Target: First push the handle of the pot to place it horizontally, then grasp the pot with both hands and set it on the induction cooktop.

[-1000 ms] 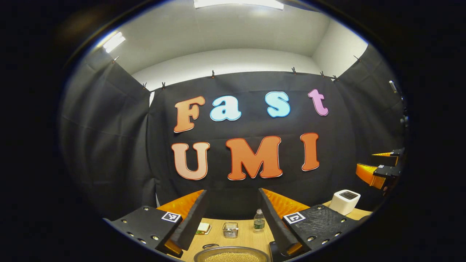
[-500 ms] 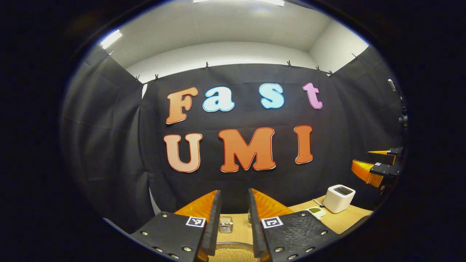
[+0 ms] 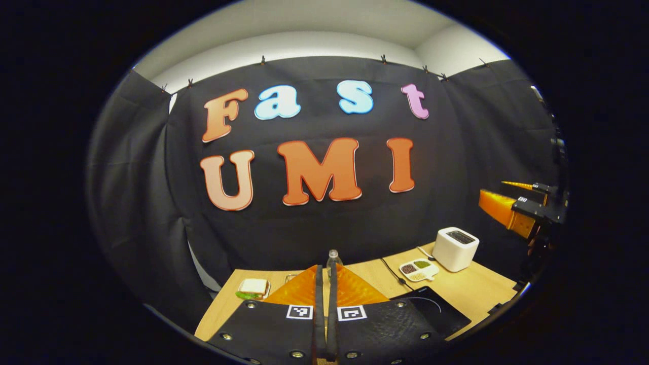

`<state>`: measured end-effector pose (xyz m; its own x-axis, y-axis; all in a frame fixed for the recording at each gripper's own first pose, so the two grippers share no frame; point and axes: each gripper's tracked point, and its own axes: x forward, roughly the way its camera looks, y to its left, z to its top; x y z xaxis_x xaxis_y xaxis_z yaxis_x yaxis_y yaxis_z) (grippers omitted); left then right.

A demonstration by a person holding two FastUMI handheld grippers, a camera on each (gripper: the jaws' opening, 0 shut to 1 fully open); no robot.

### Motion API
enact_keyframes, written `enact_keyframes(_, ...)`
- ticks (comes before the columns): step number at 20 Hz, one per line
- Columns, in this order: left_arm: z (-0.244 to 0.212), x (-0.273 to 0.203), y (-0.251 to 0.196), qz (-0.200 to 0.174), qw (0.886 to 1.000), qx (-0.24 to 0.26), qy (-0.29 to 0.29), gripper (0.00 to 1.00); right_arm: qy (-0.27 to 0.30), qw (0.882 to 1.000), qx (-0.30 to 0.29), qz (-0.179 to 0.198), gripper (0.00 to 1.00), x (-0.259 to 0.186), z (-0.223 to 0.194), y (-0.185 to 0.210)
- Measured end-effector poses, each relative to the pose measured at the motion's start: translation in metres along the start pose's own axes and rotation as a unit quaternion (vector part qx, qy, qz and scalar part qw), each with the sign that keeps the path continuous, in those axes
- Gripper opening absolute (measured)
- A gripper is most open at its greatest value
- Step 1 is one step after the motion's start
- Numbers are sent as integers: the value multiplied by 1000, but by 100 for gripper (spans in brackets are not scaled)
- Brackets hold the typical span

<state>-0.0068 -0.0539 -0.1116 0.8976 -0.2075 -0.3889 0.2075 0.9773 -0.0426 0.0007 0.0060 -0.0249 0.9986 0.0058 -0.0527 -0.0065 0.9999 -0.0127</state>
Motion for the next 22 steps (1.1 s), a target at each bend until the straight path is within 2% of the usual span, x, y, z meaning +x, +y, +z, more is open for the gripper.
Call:
enact_keyframes(4, -55, 8, -7, -21, 994, -25, 102, 3, 6, 1000, -3, -4, 95, -2, -5, -2)
enact_keyframes(8, -121, 3, -12, -32, 977, -25, 210, 3, 20, 1000, -9, -11, 95, -6, -17, -9)
enact_keyframes(12, -172, -12, -20, -52, 951, -31, 304, 3, 38, 999, -10, -19, 95, -9, -31, -15)
enact_keyframes(18, -235, -35, -16, -51, 916, -14, 397, 3, 64, 997, -11, -35, 95, -11, -51, -27)
enact_keyframes(22, -280, -58, -14, -59, 882, -16, 467, 3, 74, 996, -9, -44, 95, -10, -60, -34)
